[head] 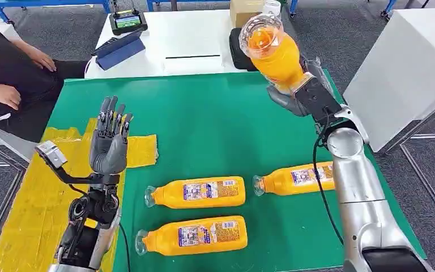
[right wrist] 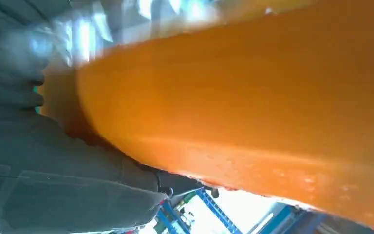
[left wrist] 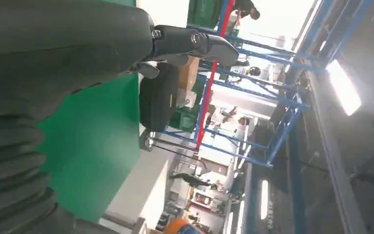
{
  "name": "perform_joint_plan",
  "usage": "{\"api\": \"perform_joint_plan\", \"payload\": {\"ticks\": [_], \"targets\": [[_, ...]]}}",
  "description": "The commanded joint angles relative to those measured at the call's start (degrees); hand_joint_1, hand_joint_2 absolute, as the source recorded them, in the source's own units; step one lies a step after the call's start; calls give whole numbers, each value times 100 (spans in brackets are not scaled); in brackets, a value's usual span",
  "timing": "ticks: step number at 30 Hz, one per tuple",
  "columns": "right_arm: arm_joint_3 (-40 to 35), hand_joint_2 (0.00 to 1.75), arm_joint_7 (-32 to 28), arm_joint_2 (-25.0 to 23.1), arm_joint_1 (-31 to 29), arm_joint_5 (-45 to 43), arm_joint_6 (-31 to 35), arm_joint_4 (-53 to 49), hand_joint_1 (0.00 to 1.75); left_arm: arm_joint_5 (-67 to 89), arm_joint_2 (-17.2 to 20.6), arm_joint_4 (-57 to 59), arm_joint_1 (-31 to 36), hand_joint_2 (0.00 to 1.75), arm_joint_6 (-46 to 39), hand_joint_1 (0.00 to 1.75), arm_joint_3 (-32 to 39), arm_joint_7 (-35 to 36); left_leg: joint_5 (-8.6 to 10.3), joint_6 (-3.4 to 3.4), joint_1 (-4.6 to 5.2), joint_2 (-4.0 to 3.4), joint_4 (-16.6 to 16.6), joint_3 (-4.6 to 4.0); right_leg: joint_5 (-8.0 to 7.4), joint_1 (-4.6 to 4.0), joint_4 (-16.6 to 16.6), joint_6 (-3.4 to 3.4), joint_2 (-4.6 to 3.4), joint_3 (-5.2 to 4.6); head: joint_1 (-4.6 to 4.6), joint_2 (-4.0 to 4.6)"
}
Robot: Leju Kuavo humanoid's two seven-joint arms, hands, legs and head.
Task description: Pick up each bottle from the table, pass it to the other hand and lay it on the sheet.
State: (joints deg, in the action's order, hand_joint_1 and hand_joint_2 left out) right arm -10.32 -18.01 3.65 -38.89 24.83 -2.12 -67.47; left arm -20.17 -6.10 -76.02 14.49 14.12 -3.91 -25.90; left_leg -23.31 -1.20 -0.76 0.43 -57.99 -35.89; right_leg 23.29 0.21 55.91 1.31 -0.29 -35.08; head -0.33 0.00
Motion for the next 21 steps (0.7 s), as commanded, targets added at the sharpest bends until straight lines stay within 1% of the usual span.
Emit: {"api": "perform_joint_plan", "payload": {"ticks": [1, 7, 9, 10, 12, 16, 18, 19, 21], "targets": [[-380, 175, 16, -34, -457, -32, 8, 690, 175, -3, 197, 513, 272, 175, 0, 0, -190, 12, -6, 0, 7, -15, -1, 14, 3, 6, 1, 0, -9, 10, 0, 0], [-403, 175, -33, -46, -301, -21, 42, 663, 175, 8, 226, 568, 219, 175, 51, 0, -195, -30, -6, 2, 11, -9, 2, 12, 4, 8, -2, -2, -3, 9, 2, 0], [-421, 175, -33, -79, -307, -22, 37, 699, 175, 4, 232, 586, 207, 175, 58, 0, -179, -66, -3, 1, 12, -9, 4, 7, 2, 8, -3, -2, -4, 3, 0, 0], [-449, 175, -25, -135, -334, -34, 15, 778, 175, 4, 213, 571, 190, 175, 47, 0, -154, -74, -8, 3, 12, -14, 4, 18, 6, 8, -2, -4, -7, 12, 2, 0], [-484, 175, -22, -193, -363, -23, 20, 869, 175, 6, 193, 545, 172, 175, 41, 0, -150, -75, -5, 1, 11, -11, 3, 7, 2, 7, -2, -2, -7, 2, 0, 0], [-588, 175, 130, -490, -449, 154, 446, 1252, 175, 27, 157, 677, 294, 175, 84, 0, -246, -59, -9, 2, 12, -21, 4, 19, 5, 8, 0, -3, -16, 10, 0, 0], [-707, 175, 214, -756, -631, 338, 759, 1739, 175, -47, 137, 777, 410, 175, 125, 0, -320, -49, -4, 1, 9, -15, 2, 5, 0, 6, 0, -1, -13, -3, 0, 0], [-773, 175, 251, -935, -702, 416, 919, 1978, 175, -62, 121, 765, 436, 175, 127, 0, -369, -46, -7, 2, 12, -24, 1, 15, 2, 8, 3, -2, -18, 4, 0, 0], [-809, 175, 222, -1024, -781, 445, 1038, 2177, 175, -82, 123, 746, 439, 175, 111, 0, -398, -37, -5, 1, 10, -26, 1, 7, -1, 7, 3, -2, -22, -4, 2, 0]]}}
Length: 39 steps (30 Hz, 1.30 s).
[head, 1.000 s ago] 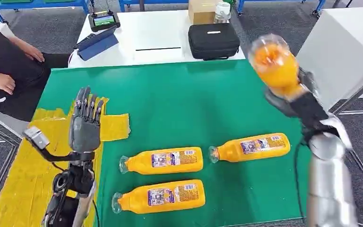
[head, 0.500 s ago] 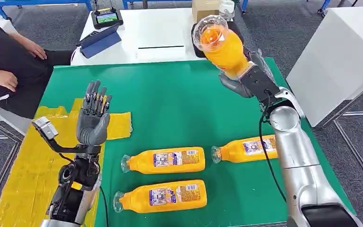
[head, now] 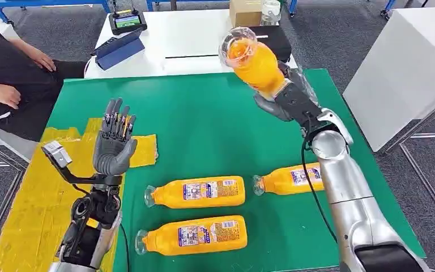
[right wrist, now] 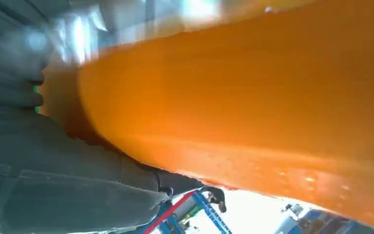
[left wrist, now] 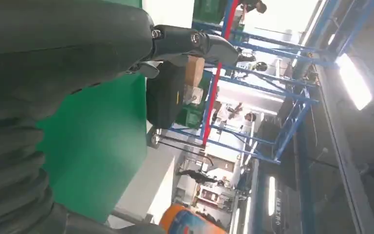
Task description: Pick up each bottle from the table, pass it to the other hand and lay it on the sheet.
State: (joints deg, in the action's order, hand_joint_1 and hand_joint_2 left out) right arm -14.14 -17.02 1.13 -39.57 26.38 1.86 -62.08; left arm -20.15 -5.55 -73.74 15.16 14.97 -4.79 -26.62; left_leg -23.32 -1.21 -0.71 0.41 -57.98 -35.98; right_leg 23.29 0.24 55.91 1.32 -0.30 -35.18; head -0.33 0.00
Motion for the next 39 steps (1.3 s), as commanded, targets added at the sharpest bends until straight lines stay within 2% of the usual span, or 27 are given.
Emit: {"api": "perform_joint_plan", "payload": {"ticks": [1, 4, 12, 14, 16, 29, 30, 36, 39], "targets": [[-427, 175, 124, -773, -714, 289, 640, 1638, 175, -84, 68, 518, 371, 175, 25, 0, -311, 35, -13, 6, 8, -39, -3, 37, 4, 6, 8, -5, -31, 22, 2, 0], [-441, 175, 90, -777, -762, 263, 635, 1743, 175, -117, 77, 493, 353, 175, 10, 0, -321, 40, -5, 3, 5, -23, 1, 19, 3, 4, 4, -3, -10, 10, 0, 0], [-733, 175, 85, -1500, -1032, 396, 796, 2544, 175, -212, 49, 232, 284, 175, -115, 0, -470, 144, -7, 5, 5, -41, -2, 15, 3, 4, 9, -4, -29, 2, 0, 0], [-733, 175, 85, -1500, -1032, 396, 796, 2544, 175, -212, 49, 232, 284, 175, -115, 0, -470, 144, -13, 9, 7, -34, -5, 31, 14, 5, 16, -8, -19, 16, 2, 0], [-736, 175, 76, -1478, -1041, 391, 797, 2562, 175, -213, 62, 236, 288, 175, -120, 0, -475, 144, 2, 3, 3, -13, 1, 2, 2, 2, 5, -3, -2, -8, 2, 0], [-896, 175, -34, -1573, -958, 340, 702, 2626, 175, -235, 45, 300, 370, 175, -208, 0, -480, 141, -6, 7, 4, -11, -2, 24, 14, 3, 10, -5, 4, 17, 2, 0], [-896, 175, -34, -1573, -958, 340, 702, 2626, 175, -235, 45, 300, 370, 175, -208, 0, -480, 141, 3, 5, 2, -13, 0, 2, 2, 1, 6, -3, -2, -7, 2, 0], [-916, 175, -22, -1598, -947, 330, 692, 2649, 175, -248, 33, 342, 389, 175, -204, 0, -496, 142, 3, 4, 3, -9, 0, 3, 4, 2, 7, -2, 2, -5, 2, 0], [-916, 175, -22, -1598, -947, 330, 692, 2649, 175, -248, 33, 342, 389, 175, -204, 0, -496, 142, -8, 6, 4, -12, -6, 25, 15, 2, 12, -3, 3, 17, 2, 0]]}}
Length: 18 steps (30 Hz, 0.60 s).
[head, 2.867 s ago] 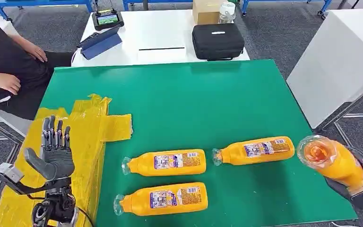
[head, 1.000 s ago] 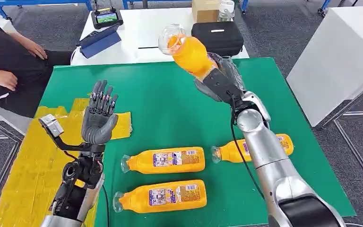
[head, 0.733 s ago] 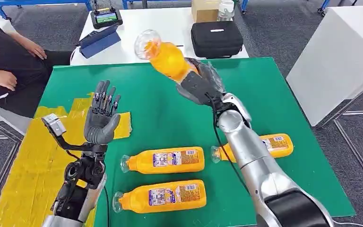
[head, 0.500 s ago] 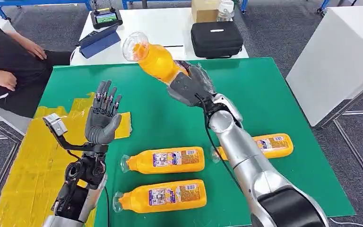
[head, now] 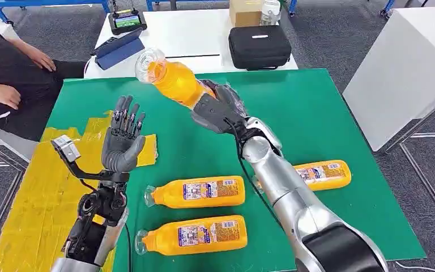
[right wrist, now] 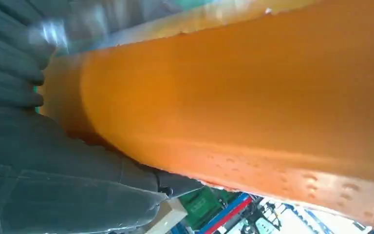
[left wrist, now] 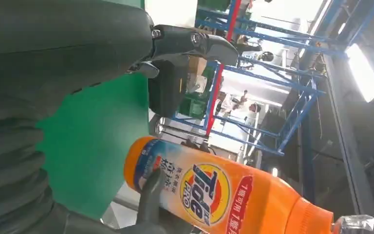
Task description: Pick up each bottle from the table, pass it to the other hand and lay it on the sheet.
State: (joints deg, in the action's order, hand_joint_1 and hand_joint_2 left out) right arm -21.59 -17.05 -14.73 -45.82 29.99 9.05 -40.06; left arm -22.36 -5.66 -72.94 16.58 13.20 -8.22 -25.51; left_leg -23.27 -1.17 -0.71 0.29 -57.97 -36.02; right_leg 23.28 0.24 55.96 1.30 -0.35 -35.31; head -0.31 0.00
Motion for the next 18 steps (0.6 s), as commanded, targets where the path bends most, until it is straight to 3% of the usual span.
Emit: {"api": "perform_joint_plan", "payload": {"ticks": [1, 6, 13, 18], "targets": [[-171, 175, -19, -11, -322, -30, -26, 447, 175, -27, 44, 261, 247, 175, -27, 0, -153, 31, -13, 1, 6, 4, -6, 29, 16, 4, 8, -1, 12, 31, 2, 0], [-191, 175, -7, -40, -330, -54, -65, 465, 175, -44, 39, 302, 262, 175, -21, 0, -170, 29, -8, 1, 5, 1, -3, 18, 10, 4, 4, -1, 6, 19, 0, 0], [-754, 175, 262, -527, -304, 152, -220, 732, 175, 239, 1, 135, 355, 175, -355, 0, -302, -19, -6, 3, 2, -12, -1, 10, 4, 1, 4, -3, -9, 6, 0, 0], [-1426, 175, 655, -527, -315, -140, -297, 595, 175, 651, 0, -139, 321, 175, -791, 0, -428, 5, -8, 2, -2, 0, -5, 15, 10, -1, 5, -2, 6, 13, 0, 0]]}}
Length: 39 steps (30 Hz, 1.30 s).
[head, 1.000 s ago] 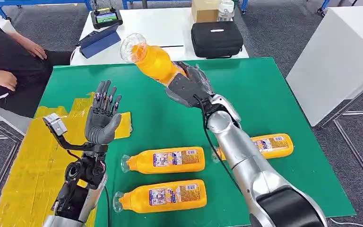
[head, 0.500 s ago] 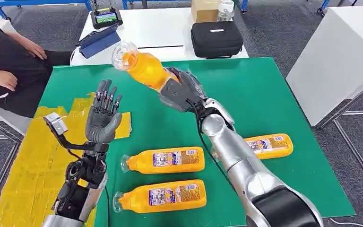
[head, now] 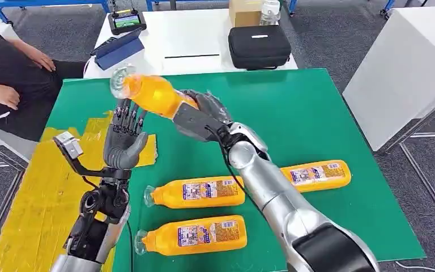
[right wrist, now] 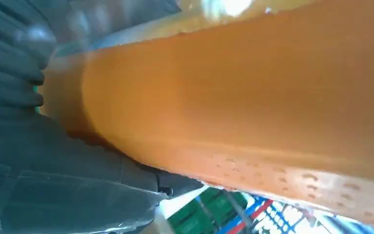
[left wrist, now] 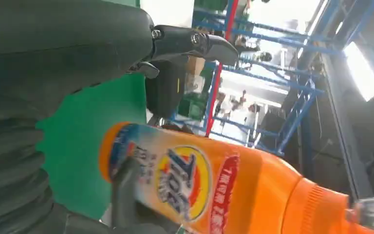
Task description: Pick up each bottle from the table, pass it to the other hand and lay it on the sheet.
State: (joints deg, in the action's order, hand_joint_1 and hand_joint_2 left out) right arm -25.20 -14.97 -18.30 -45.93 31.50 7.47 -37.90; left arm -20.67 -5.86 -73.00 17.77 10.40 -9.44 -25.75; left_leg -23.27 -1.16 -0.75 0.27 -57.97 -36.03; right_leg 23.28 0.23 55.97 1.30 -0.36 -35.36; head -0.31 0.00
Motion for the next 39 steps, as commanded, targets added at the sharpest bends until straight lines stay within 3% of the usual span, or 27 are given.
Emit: {"api": "perform_joint_plan", "payload": {"ticks": [1, 9, 16, 23, 35, 39], "targets": [[-1220, 175, 537, -170, -359, -406, -127, 383, 175, 598, 30, -195, 196, 175, -603, 0, -354, 48, -5, 1, 0, -3, -3, 8, 5, 0, 2, -1, 1, 8, 0, 0], [-1920, 175, 863, -170, -641, -999, -97, 361, 175, 1144, 91, -251, 221, 175, -937, 0, -912, 104, -9, 1, 5, 4, -9, 12, 12, 3, 10, -1, 9, 16, 2, 0], [-2099, 175, 961, -170, -754, -1170, -31, 436, 175, 1800, -80, -12, 491, 175, -1396, 0, -1541, 219, -2, 1, 5, 20, -7, 1, 10, 2, 7, -1, 23, 9, 2, 0], [-2603, 175, 1044, -170, -665, -1501, -14, 326, 175, -748, -287, -63, 386, 175, 108, 0, -1748, 791, -10, -1, 8, 13, -4, 19, 15, 4, 4, 1, 18, 25, 2, 0], [-2674, 175, 1073, -170, -670, -1564, 19, 322, 175, -816, -238, -107, 403, 175, 97, 0, -1805, 806, -1, -1, 6, 9, -3, 2, 6, 3, 3, 1, 15, 3, 0, 0], [-2981, 175, 1079, -170, -614, -1859, 44, 394, 175, -1789, -294, -272, 408, 175, 441, 0, -1836, 976, -7, -1, 7, 12, -5, 11, 13, 3, 5, 0, 20, 14, 0, 0]]}}
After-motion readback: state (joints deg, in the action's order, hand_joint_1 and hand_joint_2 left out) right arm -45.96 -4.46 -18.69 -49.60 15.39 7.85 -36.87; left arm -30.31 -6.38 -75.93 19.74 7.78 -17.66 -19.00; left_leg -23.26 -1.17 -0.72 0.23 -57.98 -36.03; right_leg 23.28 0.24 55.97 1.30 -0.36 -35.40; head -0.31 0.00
